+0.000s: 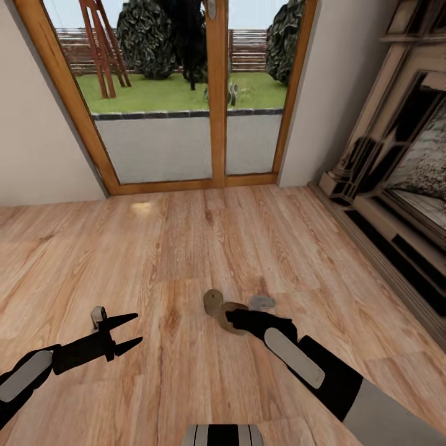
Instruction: Place each of the two pumpkins and all three candles from the living room inside a cabinet in the living room (use any cabinet), then make sure every cabinet is closed, and position the cauldron so it is next to a table in the living room.
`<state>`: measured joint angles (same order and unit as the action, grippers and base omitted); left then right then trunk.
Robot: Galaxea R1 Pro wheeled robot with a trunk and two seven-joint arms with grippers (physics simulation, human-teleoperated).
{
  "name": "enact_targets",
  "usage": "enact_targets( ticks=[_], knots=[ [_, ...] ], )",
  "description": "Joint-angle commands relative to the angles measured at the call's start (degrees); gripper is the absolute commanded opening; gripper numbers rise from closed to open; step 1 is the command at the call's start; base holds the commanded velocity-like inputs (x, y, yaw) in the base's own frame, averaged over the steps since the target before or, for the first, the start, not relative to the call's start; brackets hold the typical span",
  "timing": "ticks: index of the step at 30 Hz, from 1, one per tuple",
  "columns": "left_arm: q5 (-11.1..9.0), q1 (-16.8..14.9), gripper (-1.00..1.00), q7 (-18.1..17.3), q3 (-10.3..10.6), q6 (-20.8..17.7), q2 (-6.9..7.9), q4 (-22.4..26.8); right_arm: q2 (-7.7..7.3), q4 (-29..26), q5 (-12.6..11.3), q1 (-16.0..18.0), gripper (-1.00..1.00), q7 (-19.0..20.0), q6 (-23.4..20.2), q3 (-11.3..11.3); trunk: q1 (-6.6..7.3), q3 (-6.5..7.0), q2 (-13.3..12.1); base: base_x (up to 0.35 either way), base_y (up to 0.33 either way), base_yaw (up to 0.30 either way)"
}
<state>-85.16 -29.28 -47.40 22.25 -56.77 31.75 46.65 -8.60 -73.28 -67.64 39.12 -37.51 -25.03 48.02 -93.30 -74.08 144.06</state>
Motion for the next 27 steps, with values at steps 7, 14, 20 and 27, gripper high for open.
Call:
enact_targets(
  ticks=[7, 14, 20, 27],
  knots=[
    [-0.13, -0.07, 1.0, -0.16, 0.17, -0.08, 0.07, -0.19, -2.42, -6.88, -2.27, -0.26, -1.0, -3.3, -0.07, -0.57, 0.18, 1.51, -0.08, 0.0, 0.0, 0.0],
    [0.27, -0.07, 1.0, 0.39, 0.17, 0.12, 0.4, -0.24, -6.34, -13.92, -2.41, -0.96, -1.0, -12.3, -0.13, -0.55, 0.37, 3.06, -0.17, 0.0, 0.0, 0.0],
    [6.68, -0.07, 1.0, 2.24, -0.73, 0.42, 0.34, -0.24, -6.5, -14.08, -2.41, -0.97, -1.0, -13.39, -0.27, -0.55, 0.52, 4.39, -0.25, 0.0, 0.0, 0.0],
    [8.38, -0.07, 1.0, 17.73, -4.81, 0.6, 0.03, -0.24, -6.51, -13.78, -2.39, -0.97, -1.0, -13.47, -0.2, -0.64, 0.7, 5.94, -0.34, 0.0, 0.0, 0.0]
  ],
)
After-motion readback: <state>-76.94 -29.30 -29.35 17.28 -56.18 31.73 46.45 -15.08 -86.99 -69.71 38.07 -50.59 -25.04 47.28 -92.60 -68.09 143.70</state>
